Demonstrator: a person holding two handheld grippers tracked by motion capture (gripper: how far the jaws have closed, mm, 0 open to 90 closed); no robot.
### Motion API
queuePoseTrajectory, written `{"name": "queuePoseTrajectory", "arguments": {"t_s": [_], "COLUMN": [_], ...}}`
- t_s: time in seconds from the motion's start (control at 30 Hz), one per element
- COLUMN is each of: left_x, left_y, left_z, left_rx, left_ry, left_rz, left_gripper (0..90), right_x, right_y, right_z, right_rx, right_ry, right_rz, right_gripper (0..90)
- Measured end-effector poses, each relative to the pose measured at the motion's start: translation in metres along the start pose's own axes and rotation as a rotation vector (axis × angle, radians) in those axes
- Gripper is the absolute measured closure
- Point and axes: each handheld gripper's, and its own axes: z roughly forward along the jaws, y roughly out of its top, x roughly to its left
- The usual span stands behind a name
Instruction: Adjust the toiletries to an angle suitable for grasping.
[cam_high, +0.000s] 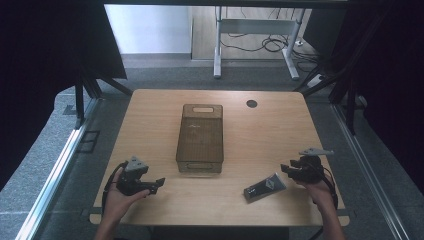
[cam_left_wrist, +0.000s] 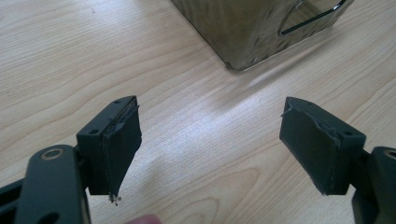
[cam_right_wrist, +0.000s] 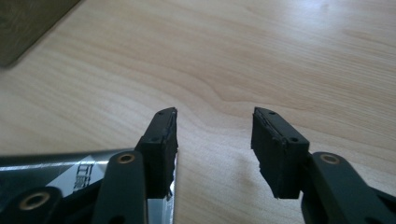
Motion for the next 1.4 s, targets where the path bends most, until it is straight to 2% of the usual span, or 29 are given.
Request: {"name": "queuePoseTrajectory", "arguments": {"t_s": [0.1,0.2,0.37,0.4,0.43,0.6,0.83,0.9,1.1,1.27,1.4], "left_x": [0.0,0.001,0.0,0.0,-0.001,-0.003,-0.002,-0.002,-0.005,-0.005,-0.004], "left_y": [0.0,-0.001,0.0,0.0,0.0,0.001,0.0,0.0,0.002,0.001,0.001], "left_z": [-0.001,-0.002,-0.002,-0.002,-0.002,-0.002,-0.002,-0.003,-0.007,-0.004,-0.004], "left_rx": [-0.003,-0.008,-0.007,-0.007,-0.008,-0.006,-0.003,-0.007,-0.018,-0.01,-0.009], "left_ry": [-0.003,-0.01,-0.015,-0.015,-0.015,-0.016,-0.021,-0.023,-0.03,-0.027,-0.028], "left_rz": [0.001,0.001,0.001,0.001,0.002,0.011,0.011,0.012,0.018,0.017,0.017], "left_gripper": [20.9,20.9,20.9,20.9,20.9,20.9,20.9,20.8,20.9,20.9,20.9], "right_x": [0.002,0.007,0.018,0.018,0.02,0.023,0.038,0.046,0.056,0.066,0.072], "right_y": [0.006,0.013,0.026,0.026,0.031,0.037,0.046,0.048,0.048,0.046,0.043], "right_z": [-0.003,-0.009,-0.014,-0.014,-0.015,-0.015,-0.016,-0.014,-0.01,-0.008,-0.005], "right_rx": [0.048,0.091,0.198,0.198,0.227,0.257,0.293,0.313,0.349,0.378,0.396], "right_ry": [-0.002,0.018,0.036,0.036,0.036,0.036,0.081,0.096,0.118,0.157,0.169], "right_rz": [-0.032,-0.047,-0.102,-0.102,-0.116,-0.135,-0.195,-0.216,-0.241,-0.267,-0.278], "right_gripper": [57.4,62.3,70.2,70.2,74.4,81.2,88.7,89.1,89.4,89.4,89.4]}}
